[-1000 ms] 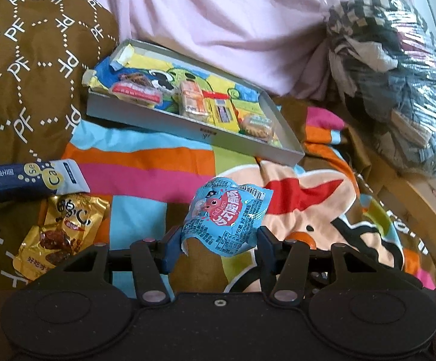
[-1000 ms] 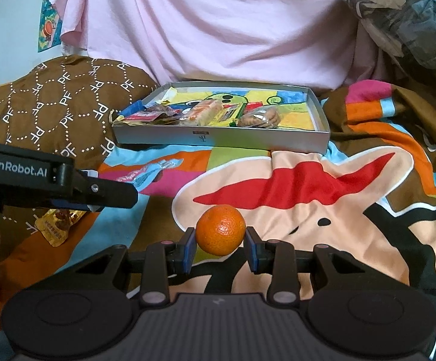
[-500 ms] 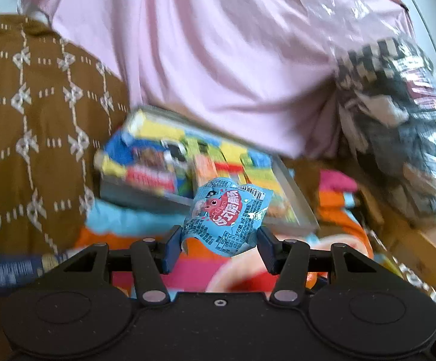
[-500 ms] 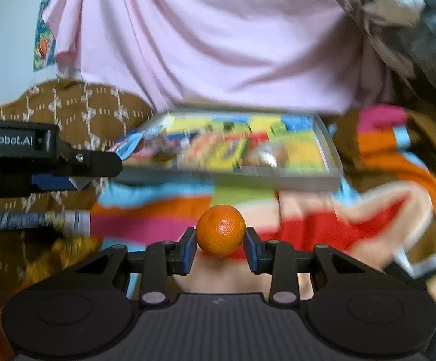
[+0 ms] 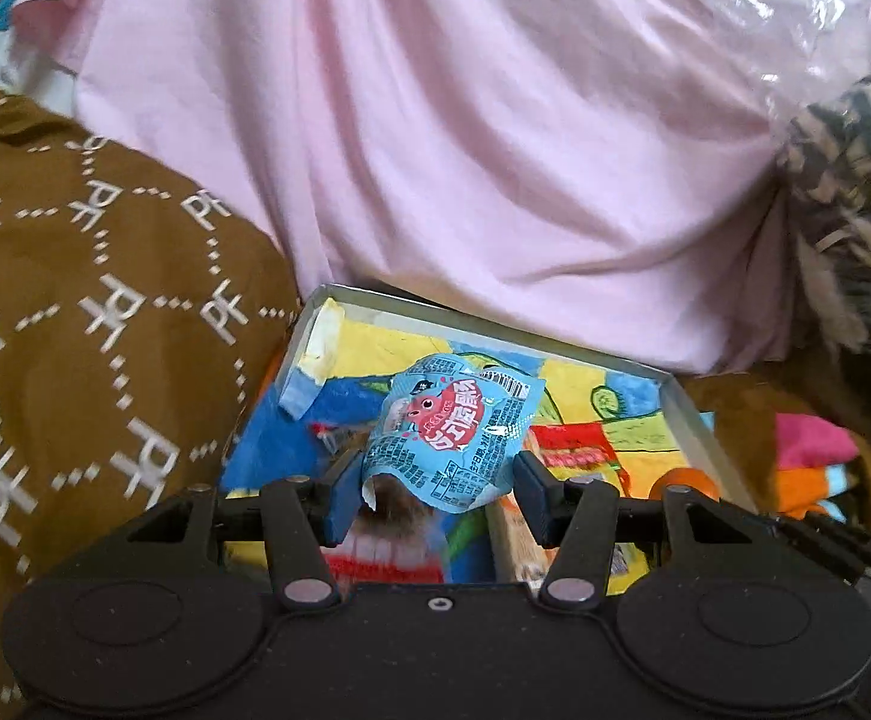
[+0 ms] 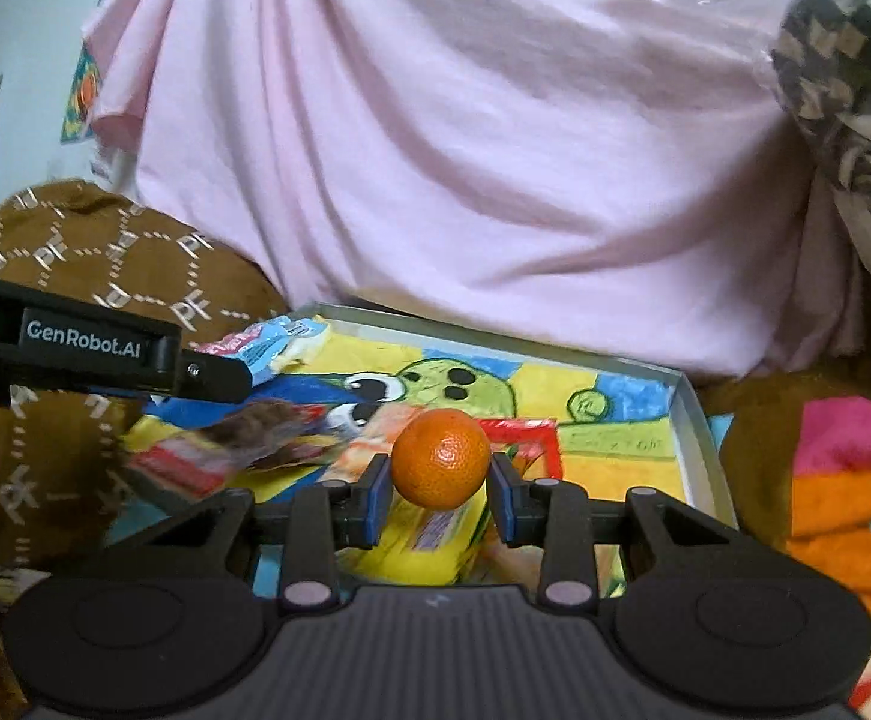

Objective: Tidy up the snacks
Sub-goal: 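Lower both snacks into the grey tray and open both tools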

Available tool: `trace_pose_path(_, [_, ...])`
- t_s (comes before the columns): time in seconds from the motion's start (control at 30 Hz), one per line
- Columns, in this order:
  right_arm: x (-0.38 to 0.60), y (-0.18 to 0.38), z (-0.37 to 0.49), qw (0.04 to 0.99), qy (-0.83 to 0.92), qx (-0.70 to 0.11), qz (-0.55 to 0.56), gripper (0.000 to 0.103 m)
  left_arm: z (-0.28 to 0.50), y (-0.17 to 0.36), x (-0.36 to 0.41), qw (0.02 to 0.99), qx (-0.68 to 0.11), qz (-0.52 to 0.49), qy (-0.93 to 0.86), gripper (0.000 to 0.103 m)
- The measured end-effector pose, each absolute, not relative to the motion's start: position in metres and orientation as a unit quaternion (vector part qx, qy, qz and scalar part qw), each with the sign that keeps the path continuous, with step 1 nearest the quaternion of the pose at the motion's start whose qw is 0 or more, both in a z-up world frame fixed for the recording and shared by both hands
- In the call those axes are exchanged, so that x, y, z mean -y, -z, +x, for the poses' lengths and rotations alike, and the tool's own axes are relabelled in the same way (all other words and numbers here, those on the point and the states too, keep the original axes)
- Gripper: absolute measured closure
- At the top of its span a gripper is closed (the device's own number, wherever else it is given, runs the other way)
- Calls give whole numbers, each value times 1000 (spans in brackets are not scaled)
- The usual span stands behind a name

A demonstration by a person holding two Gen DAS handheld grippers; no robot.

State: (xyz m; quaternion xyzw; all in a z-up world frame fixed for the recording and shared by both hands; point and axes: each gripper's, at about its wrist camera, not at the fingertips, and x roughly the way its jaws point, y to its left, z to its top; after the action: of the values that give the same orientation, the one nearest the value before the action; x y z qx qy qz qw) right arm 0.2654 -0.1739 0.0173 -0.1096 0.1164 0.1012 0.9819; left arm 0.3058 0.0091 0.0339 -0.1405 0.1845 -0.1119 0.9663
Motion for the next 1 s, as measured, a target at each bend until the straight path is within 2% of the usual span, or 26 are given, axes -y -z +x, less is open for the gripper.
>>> trace_pose_path(0.5, [163,-7,308,978,-90,-157,-104,64,349,-23,16,965,-226,-103,87,44])
trace_pose_path(0.57, [163,-6,310,979,-86,-158,-97,61,349,-24,16,964,-230,-100,89,43])
trace_pose_path(0.6, [162,-6,309,979,-85,-156,-96,56,349,-24,15,963,-233,-101,89,43])
trace_pose_path(0.7, [162,-8,307,980,-85,-151,-98,43,347,-26,13,962,-237,-108,87,35])
trace_pose_path(0.83, [161,-10,300,981,-84,-143,-102,28,342,-27,5,960,-235,-127,78,20])
trace_pose_path(1.0, [163,-13,290,983,-85,-138,-88,19,330,-29,-7,960,-226,-150,64,11])
